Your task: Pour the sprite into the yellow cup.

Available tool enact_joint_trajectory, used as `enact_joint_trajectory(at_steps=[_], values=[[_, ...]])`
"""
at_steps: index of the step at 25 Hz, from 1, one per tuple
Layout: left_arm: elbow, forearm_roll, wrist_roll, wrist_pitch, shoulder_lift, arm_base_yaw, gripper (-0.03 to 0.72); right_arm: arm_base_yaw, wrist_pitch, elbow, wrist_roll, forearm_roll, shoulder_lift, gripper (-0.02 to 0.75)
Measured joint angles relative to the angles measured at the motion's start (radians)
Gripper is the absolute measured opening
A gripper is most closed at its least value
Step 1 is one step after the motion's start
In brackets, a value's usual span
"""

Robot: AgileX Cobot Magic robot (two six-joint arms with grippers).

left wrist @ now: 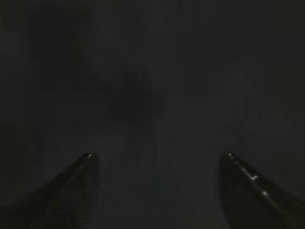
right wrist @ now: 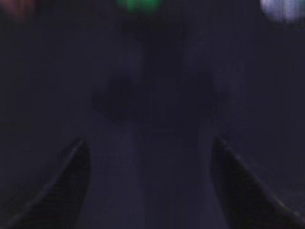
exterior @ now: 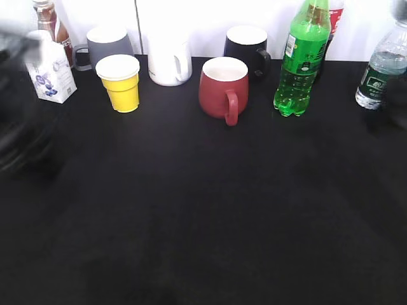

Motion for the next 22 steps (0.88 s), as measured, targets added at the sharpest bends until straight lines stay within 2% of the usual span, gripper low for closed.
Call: enact_joint_trajectory(at_steps=[2,5,7,10,12,15,22], values=[[0.0,-0.027,-0.001,0.135,-0.065,0.0,0.561,0.0,0.13,0.001,-0.01,-0.028,-0.082,0.594],[0.0,-0.123,-0.001,0.146,-0.25,0.0,0.536,0.0,0.11,0.046,-0.024,-0.05,-0.328,0.594],[0.024,-0.125,0.009,0.144,-0.402,0.0,0.535,0.0,0.094,0.111,-0.024,-0.051,-0.509,0.594],[0.196,-0.125,0.022,0.119,-0.693,-0.001,0.534,0.0,0.122,0.249,-0.026,-0.051,-0.747,0.593],[0.327,-0.125,0.021,0.087,-0.894,-0.001,0.534,0.0,0.217,0.314,-0.026,-0.051,-0.885,0.59],[0.434,-0.123,0.022,0.034,-1.106,-0.001,0.533,0.0,0.26,0.414,-0.04,-0.051,-0.999,0.587],[0.458,-0.122,0.025,-0.001,-1.135,-0.001,0.533,0.0,0.223,0.45,-0.05,-0.024,-1.009,0.587]])
